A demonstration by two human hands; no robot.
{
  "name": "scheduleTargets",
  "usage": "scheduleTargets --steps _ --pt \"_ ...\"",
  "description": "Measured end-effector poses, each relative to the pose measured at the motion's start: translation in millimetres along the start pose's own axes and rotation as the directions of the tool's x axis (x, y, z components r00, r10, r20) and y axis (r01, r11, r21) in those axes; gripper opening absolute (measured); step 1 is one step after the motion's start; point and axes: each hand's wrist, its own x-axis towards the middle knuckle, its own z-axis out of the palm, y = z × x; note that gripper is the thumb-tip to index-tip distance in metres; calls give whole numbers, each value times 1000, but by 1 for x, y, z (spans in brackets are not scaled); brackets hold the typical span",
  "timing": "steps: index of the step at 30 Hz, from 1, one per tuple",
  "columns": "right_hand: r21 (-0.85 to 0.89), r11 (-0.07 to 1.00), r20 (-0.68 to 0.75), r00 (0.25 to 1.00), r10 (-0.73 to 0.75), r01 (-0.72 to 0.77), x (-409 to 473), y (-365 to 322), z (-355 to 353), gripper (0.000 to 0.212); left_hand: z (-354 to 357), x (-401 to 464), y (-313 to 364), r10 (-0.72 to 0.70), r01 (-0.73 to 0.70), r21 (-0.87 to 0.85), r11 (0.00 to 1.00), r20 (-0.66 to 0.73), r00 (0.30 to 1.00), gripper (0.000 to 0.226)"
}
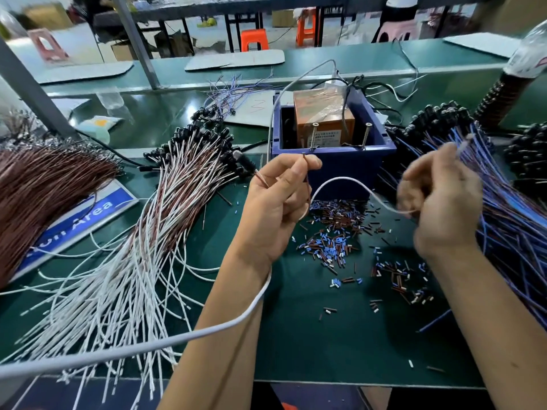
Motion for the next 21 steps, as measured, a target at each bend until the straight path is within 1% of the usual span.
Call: scheduleTargets --steps 1,3,4,6,10,16,17,19,21 --pt "-61 998 106 994 39 -33 -3 2 3 57 0 0 -2 -13 13 13 1000 2 1000 27" --pt "-182 982 290 950 112 -60 -9 7 8 57 2 0 -4 -45 44 61 997 17 999 25" --pt "-222 973 360 921 147 -69 -13 9 11 57 3 -1 -5 -65 62 88 994 24 998 23" --pt "-256 964 442 879 177 -65 -20 11 18 57 4 -1 -9 -101 97 148 984 21 995 19" --pt "-241 968 459 872 172 -65 -26 13 24 59 4 0 -16 -170 173 232 957 -36 985 13" --pt "-293 955 451 873 186 -52 -29 12 26 65 2 1 -22 -209 220 262 940 -70 975 22" --pt "-323 946 457 871 182 -29 -29 12 26 64 3 0 -22 -219 224 245 943 -50 975 22" --pt "-426 902 480 861 168 62 -29 14 26 61 5 -2 -23 -232 227 193 955 4 973 18" --pt "-481 870 495 854 162 114 -31 17 28 53 7 -2 -23 -230 223 192 956 11 973 18"
